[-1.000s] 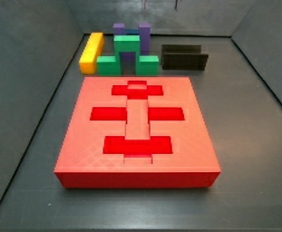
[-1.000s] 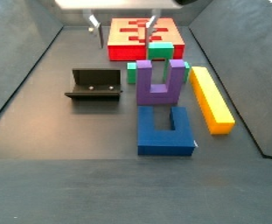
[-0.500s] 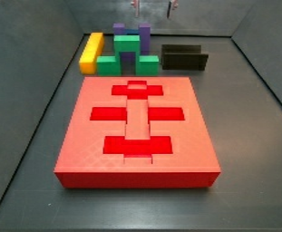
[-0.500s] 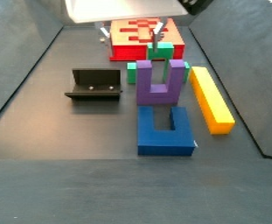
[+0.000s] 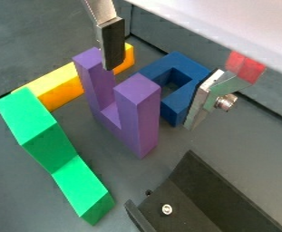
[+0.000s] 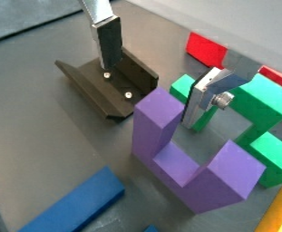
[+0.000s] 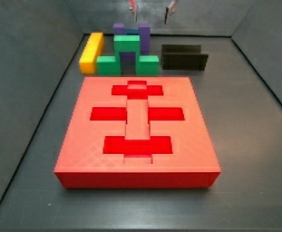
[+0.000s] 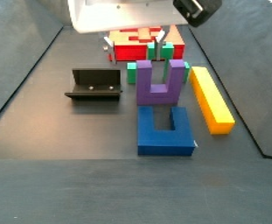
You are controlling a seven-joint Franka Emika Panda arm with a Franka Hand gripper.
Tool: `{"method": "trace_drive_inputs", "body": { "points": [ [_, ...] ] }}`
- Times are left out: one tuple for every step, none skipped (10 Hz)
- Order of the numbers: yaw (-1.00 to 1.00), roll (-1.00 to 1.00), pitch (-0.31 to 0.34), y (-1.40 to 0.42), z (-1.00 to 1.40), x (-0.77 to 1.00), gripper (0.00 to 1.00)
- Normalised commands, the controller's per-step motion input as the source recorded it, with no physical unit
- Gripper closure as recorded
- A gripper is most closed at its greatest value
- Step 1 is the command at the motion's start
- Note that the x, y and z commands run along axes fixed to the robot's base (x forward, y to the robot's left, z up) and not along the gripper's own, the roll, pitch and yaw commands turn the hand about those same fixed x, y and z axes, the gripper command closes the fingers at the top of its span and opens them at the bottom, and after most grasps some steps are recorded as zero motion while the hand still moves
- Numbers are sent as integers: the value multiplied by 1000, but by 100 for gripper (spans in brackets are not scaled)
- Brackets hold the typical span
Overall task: Pick up the purple object. Move up. Move to above the board. Insert the purple object.
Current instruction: Pick up the purple object.
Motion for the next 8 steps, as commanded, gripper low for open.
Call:
{"method": "trace_drive_inputs", "body": {
  "points": [
    [23,0,-19,0,-143,-11,0],
    [11,0,-24,-69,-146,-74,0],
    [6,0,-21,-43,-180,-106,0],
    [0,0,-27,-3,-260,-74,0],
    [9,0,-17,0,-283,-60,0],
    [11,0,-24,26,-251,-63,0],
    [26,0,0,0,-251,0,0],
    [26,0,-1,6,-243,0,0]
  ]
}}
